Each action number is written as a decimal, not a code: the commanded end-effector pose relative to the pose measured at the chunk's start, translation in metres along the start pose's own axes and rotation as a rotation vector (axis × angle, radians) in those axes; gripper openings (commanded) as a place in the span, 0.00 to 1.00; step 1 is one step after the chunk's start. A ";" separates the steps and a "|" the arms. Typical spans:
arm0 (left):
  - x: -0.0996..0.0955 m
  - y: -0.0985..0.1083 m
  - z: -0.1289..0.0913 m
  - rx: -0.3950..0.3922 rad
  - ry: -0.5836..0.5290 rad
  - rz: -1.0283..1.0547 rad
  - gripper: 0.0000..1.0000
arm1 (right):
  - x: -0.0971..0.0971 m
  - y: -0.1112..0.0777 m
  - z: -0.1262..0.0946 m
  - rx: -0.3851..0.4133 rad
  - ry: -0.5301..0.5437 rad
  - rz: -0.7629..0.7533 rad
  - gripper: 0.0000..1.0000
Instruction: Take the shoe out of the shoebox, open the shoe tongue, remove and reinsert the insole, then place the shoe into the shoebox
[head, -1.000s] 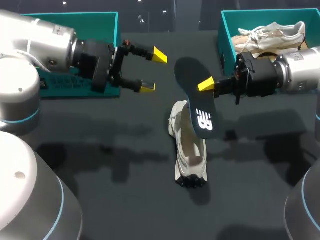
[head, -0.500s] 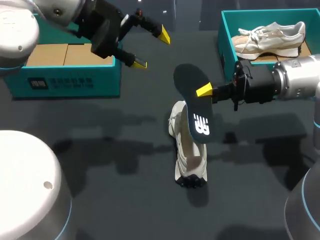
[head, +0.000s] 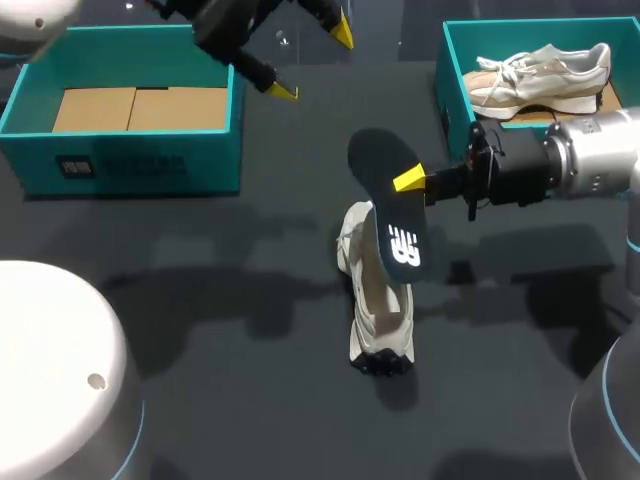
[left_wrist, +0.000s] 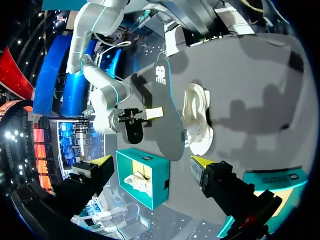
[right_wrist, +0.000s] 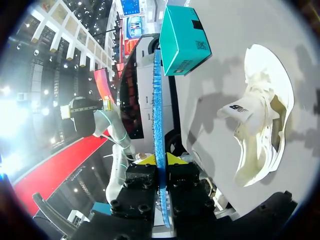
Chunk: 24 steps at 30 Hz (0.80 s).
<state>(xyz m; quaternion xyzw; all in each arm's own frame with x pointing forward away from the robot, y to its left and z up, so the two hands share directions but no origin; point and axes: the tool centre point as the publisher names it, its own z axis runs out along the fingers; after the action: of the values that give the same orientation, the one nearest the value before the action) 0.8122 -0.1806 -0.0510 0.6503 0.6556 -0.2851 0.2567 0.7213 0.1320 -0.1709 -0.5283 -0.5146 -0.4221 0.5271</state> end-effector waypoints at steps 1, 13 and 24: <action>-0.018 0.012 0.001 0.016 0.373 -0.026 1.00 | -0.003 0.001 0.001 0.002 0.003 0.004 0.00; -0.026 0.012 0.003 -0.126 0.580 0.003 1.00 | -0.003 0.002 0.001 0.000 0.001 0.005 0.00; -0.035 0.017 0.018 -0.050 0.669 -0.073 1.00 | -0.003 0.002 0.001 0.000 0.001 0.005 0.00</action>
<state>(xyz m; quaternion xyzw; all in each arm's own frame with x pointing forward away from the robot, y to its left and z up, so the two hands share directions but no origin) 0.8167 -0.2058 -0.0377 0.6747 0.7260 -0.0852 0.1021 0.7230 0.1319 -0.1744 -0.5287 -0.5130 -0.4215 0.5289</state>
